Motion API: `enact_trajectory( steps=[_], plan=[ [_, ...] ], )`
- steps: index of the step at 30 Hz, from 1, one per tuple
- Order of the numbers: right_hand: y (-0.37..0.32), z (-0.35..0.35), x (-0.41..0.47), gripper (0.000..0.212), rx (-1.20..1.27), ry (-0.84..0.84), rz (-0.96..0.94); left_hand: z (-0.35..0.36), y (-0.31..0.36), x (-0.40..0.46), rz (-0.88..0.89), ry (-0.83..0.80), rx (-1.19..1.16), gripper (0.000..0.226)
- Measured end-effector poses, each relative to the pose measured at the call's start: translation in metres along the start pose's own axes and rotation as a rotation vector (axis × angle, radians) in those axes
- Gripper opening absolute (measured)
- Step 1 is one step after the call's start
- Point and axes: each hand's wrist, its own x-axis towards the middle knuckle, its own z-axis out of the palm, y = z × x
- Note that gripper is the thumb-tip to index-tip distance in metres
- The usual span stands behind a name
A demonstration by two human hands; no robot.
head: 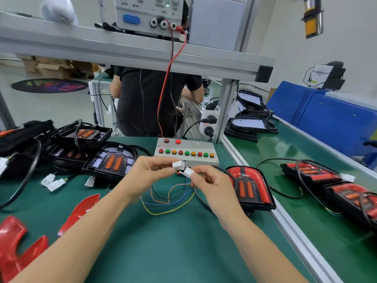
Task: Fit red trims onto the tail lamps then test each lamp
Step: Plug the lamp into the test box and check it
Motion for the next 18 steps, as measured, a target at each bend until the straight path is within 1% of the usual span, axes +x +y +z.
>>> enact_trajectory(
  steps=[2,5,8,11,14,18],
  plan=[
    [0.0008,0.0,0.0003,0.011,-0.02,0.009,0.009,-0.0028,0.0,-0.0021,0.005,-0.036,-0.015,0.031],
    [-0.0004,0.0011,0.0008,0.015,-0.061,-0.009,0.007,-0.0041,0.0009,-0.0055,0.028,-0.091,-0.023,0.025],
    [-0.0033,-0.0009,0.0012,0.026,-0.109,-0.043,0.013,-0.0035,-0.001,-0.0063,0.033,-0.013,-0.029,0.023],
    [-0.005,-0.0031,0.0015,0.038,-0.159,-0.062,0.017,-0.0041,-0.0024,-0.0075,0.046,0.052,0.034,0.027],
    [-0.0066,-0.0027,0.0018,0.043,-0.179,-0.082,0.036,-0.0047,-0.0021,-0.0093,0.067,0.075,0.071,0.03],
    [-0.0064,-0.0017,0.0019,0.044,-0.212,-0.108,0.057,-0.0057,-0.0013,-0.0105,0.069,0.084,0.098,0.029]
  ],
)
